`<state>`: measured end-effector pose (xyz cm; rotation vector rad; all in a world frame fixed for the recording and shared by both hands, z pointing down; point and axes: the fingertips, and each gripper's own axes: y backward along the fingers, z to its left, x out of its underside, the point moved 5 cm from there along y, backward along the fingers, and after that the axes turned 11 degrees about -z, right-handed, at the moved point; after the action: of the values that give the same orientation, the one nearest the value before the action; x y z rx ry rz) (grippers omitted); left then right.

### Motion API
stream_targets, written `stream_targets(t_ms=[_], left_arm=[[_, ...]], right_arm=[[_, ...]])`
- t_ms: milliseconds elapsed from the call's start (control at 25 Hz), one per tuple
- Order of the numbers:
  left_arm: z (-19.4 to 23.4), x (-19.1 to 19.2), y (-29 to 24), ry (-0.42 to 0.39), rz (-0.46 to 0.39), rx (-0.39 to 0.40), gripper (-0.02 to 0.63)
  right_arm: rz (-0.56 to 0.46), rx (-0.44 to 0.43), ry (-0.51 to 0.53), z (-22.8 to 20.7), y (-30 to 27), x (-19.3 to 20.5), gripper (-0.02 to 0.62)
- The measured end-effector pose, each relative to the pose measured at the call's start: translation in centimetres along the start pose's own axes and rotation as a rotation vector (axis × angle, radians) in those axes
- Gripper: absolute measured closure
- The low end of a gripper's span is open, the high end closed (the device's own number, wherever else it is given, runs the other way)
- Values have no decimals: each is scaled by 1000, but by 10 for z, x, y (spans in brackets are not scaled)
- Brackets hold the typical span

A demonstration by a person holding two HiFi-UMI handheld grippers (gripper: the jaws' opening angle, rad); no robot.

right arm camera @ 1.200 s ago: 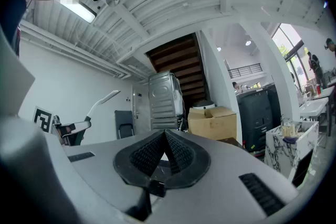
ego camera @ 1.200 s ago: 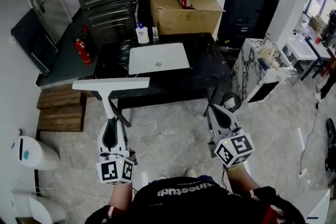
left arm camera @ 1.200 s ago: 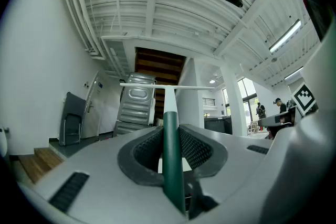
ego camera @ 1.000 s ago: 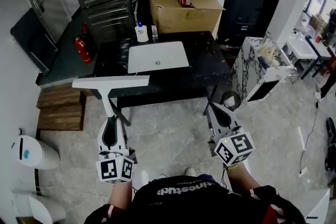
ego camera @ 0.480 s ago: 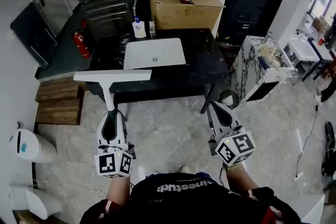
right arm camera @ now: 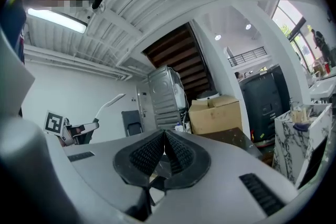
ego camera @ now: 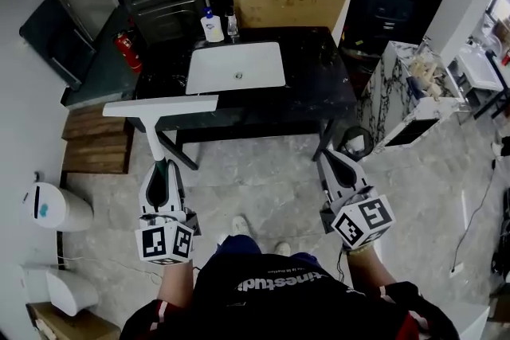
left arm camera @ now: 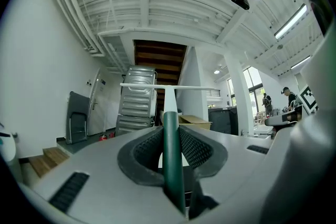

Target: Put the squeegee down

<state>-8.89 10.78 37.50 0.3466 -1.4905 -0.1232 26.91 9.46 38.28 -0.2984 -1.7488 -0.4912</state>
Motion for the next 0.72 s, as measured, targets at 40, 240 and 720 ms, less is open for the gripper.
stream_targets(t_ms=[40,240,720], left_arm=[[5,3,-4,-4,6,-11,508],[39,37,-46,5,13,-48,508],[175,79,-232,-3,-18,-14,508]], right_arm=[[6,-9,-2,-1,-9,3,557],[37,-34,3,-8,-71,27,557],[-8,-46,65,-9,-292,19,557]])
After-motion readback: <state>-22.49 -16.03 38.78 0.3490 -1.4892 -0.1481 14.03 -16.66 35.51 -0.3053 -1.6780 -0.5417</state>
